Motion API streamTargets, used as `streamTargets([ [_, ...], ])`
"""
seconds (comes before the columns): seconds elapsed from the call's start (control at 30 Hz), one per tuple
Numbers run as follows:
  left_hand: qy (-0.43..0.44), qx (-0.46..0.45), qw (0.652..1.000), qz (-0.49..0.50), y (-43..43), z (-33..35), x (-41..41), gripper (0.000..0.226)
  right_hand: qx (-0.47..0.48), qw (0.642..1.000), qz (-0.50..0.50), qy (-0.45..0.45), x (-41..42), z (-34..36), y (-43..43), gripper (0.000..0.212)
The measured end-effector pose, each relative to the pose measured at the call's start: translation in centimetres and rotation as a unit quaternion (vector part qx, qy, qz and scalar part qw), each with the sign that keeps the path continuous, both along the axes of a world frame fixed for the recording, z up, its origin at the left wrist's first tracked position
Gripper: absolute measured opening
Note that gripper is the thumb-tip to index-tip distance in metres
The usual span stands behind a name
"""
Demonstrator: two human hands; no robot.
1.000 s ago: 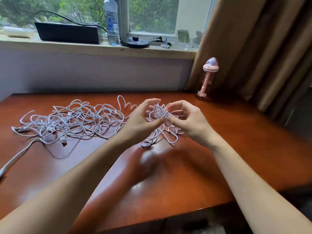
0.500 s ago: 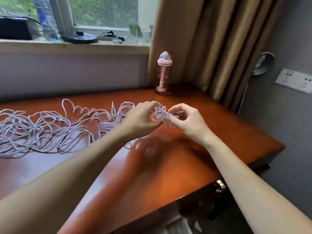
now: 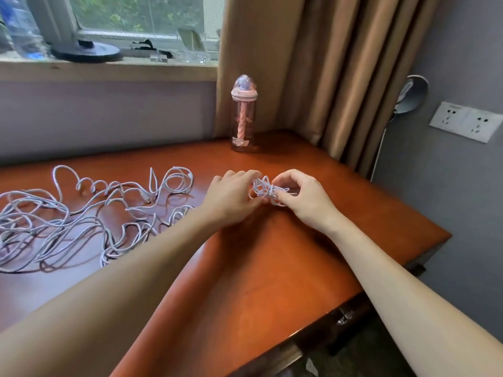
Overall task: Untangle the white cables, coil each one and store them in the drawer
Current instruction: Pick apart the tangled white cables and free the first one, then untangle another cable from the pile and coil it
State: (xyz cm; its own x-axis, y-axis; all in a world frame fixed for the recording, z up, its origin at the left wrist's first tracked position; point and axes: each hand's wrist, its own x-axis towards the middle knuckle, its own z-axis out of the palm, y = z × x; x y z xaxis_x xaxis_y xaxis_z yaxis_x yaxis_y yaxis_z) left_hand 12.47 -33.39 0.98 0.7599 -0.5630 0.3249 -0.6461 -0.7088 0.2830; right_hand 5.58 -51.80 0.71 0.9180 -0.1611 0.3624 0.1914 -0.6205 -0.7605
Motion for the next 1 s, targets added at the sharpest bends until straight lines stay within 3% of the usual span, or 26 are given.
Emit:
streamTargets([
  [0.17, 0.006, 0.009, 1.0, 0.009, 0.9, -0.7, -0.2, 0.068, -0.02, 1.0, 0.0, -0.002, -0.7, 0.1, 0.1, 0.018],
  [0.47, -0.064, -0.005, 0.998, -0.005, 5.2, 1.0, -4.3, 0.06, -0.068, 0.997, -0.002, -0.029, -3.0, 2.6, 2.6, 0.019],
  [0.87, -0.059, 0.004, 0.994, 0.087, 19.2, 1.3, -6.5, 0.052, -0.094, 0.988, 0.117, -0.032, -2.4, 3.2, 13.6, 0.021],
  [1.0, -0.049, 0.002, 0.993, 0.103, 22.3, 0.6, -7.4, 0.059, -0.091, 0.985, 0.147, -0.026, -1.5, 2.9, 17.3, 0.02],
])
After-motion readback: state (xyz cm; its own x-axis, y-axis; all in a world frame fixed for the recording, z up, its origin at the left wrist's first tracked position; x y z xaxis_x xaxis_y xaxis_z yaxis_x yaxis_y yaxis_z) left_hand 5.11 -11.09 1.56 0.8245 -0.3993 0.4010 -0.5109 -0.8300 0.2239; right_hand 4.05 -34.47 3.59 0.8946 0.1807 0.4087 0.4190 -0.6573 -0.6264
